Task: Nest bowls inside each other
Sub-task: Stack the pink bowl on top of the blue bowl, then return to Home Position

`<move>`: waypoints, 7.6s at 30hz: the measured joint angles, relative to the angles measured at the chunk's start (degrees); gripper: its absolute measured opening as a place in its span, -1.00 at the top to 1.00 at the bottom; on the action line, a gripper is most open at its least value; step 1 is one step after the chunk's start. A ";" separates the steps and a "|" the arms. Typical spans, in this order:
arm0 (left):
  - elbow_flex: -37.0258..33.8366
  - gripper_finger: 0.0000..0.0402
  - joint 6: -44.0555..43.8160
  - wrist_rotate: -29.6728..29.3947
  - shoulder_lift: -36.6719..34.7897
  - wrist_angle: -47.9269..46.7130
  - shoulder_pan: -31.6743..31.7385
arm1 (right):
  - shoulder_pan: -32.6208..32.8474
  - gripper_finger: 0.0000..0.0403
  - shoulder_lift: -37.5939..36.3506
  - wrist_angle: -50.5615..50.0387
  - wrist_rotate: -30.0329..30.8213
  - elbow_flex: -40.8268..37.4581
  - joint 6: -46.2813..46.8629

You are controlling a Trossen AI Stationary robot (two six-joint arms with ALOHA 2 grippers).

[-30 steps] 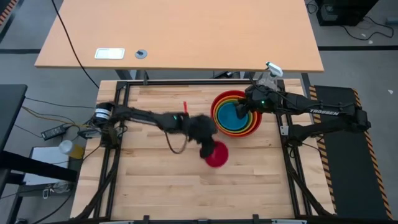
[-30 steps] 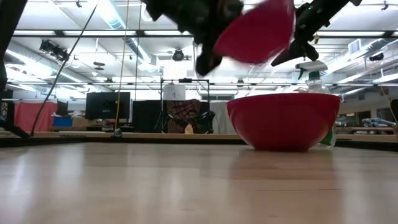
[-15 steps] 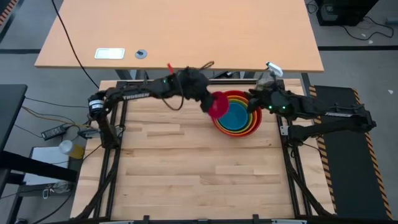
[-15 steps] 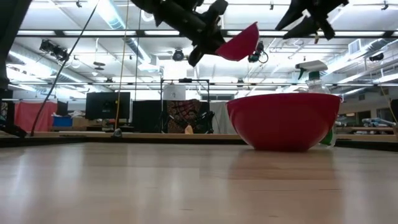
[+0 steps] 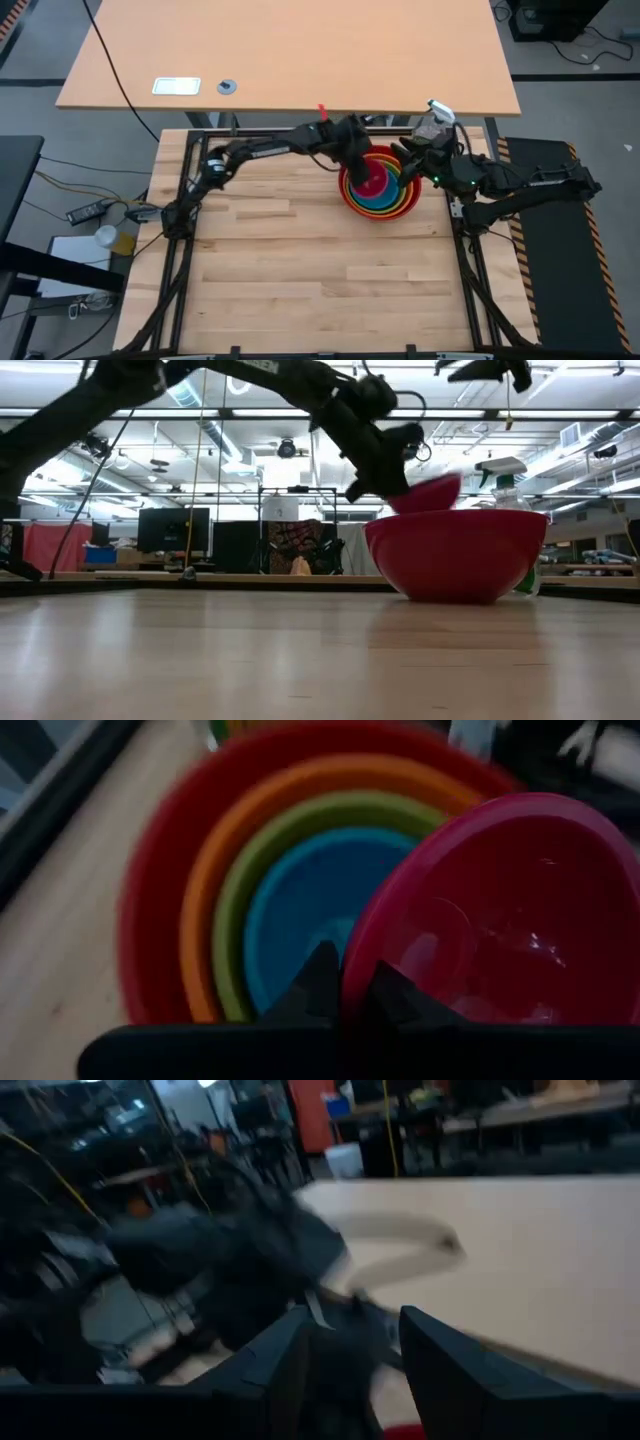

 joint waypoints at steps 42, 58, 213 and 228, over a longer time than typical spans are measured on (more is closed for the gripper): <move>-13.77 0.19 5.07 -11.41 -9.61 6.69 -0.13 | 9.26 0.18 2.05 -12.16 -0.27 -0.03 17.70; -67.82 0.29 -10.40 -16.80 -58.56 32.93 -8.32 | -1.93 0.27 -3.84 -16.61 -20.94 -0.04 12.27; -119.80 0.29 -2.73 -37.25 -114.05 36.62 -20.10 | -19.74 0.49 -48.51 16.95 -33.29 -51.04 -16.44; -119.80 0.29 -2.73 -37.25 -114.05 36.64 -20.08 | -19.74 0.49 -48.51 16.93 -33.31 -51.04 -16.44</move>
